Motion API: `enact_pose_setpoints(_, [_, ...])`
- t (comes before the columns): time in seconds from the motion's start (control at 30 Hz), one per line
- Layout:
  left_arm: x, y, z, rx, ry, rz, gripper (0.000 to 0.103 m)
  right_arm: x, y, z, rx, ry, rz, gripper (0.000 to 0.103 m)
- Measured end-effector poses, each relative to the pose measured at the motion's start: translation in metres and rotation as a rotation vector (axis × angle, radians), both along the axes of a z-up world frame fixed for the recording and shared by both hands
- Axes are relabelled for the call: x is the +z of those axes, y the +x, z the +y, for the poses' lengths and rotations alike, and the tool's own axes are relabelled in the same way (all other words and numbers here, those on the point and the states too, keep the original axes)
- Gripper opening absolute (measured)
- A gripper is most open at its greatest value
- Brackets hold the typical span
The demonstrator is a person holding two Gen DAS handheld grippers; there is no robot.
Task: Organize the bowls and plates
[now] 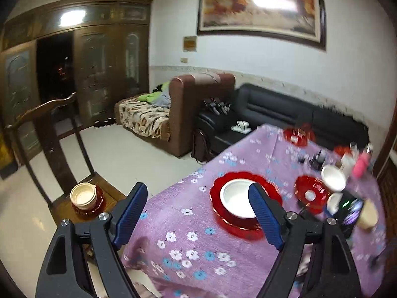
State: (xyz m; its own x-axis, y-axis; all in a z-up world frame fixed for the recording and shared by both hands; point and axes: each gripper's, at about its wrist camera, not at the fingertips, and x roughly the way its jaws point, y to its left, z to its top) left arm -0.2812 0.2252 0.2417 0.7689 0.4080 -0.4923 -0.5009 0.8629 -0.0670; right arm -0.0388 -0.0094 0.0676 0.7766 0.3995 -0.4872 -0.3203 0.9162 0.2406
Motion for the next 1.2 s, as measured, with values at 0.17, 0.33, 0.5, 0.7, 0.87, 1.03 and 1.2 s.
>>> enact_pose_setpoints(0.17, [0.031,-0.041,-0.039,0.027,0.108,-0.059,0.084,-0.011,0.002,-0.006,-0.029,-0.005,0.022,0.103])
enact_pose_setpoints(0.33, [0.037,-0.055,-0.056,-0.001,0.155,-0.069,0.085,-0.016,0.008,-0.012,-0.062,-0.035,0.035,0.103])
enact_pose_setpoints(0.5, [0.032,-0.060,-0.057,-0.022,0.162,-0.059,0.085,-0.021,0.012,-0.019,-0.087,-0.055,0.065,0.103])
enact_pose_setpoints(0.7, [0.025,-0.056,-0.041,-0.008,0.099,-0.042,0.085,-0.022,0.010,-0.024,-0.099,-0.079,0.067,0.103])
enact_pose_setpoints(0.87, [0.018,-0.047,-0.033,-0.019,0.046,-0.019,0.085,-0.023,0.013,-0.024,-0.096,-0.084,0.070,0.103])
enact_pose_setpoints(1.03, [0.010,-0.035,-0.032,-0.037,0.029,0.006,0.085,-0.023,0.012,-0.022,-0.086,-0.091,0.068,0.103])
enact_pose_setpoints(1.2, [0.004,-0.026,-0.030,-0.052,0.025,0.026,0.085,-0.024,0.012,-0.020,-0.077,-0.093,0.073,0.103])
